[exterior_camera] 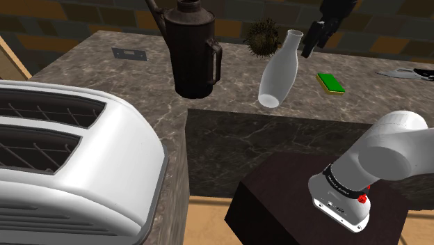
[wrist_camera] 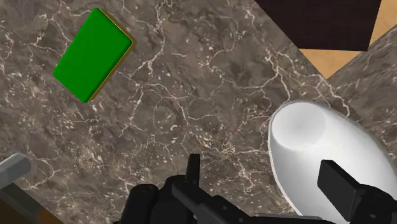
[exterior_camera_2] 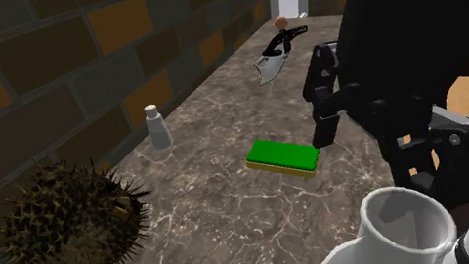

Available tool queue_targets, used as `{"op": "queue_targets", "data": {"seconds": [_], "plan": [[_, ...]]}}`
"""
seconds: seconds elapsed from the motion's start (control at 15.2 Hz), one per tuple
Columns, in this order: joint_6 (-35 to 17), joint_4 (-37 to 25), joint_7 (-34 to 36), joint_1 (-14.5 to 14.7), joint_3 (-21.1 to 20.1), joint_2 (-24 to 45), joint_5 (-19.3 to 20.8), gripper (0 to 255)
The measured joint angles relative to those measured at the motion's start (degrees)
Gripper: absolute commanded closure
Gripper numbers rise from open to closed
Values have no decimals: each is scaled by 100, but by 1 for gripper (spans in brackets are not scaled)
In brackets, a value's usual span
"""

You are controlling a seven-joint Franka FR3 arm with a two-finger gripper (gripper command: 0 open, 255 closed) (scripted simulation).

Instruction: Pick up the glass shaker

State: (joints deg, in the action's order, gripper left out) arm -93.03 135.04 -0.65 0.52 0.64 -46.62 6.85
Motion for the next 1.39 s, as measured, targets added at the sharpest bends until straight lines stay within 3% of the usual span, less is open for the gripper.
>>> {"op": "queue_targets", "data": {"seconds": [0.2, 0.79, 1.39], "plan": [[-72, -66, -110, -51, 128, 134, 77, 0], [-722, -680, -988, -366, 1125, 1337, 509, 0], [-1253, -1718, -1902, -536, 2048, 2856, 445, 0]]}}
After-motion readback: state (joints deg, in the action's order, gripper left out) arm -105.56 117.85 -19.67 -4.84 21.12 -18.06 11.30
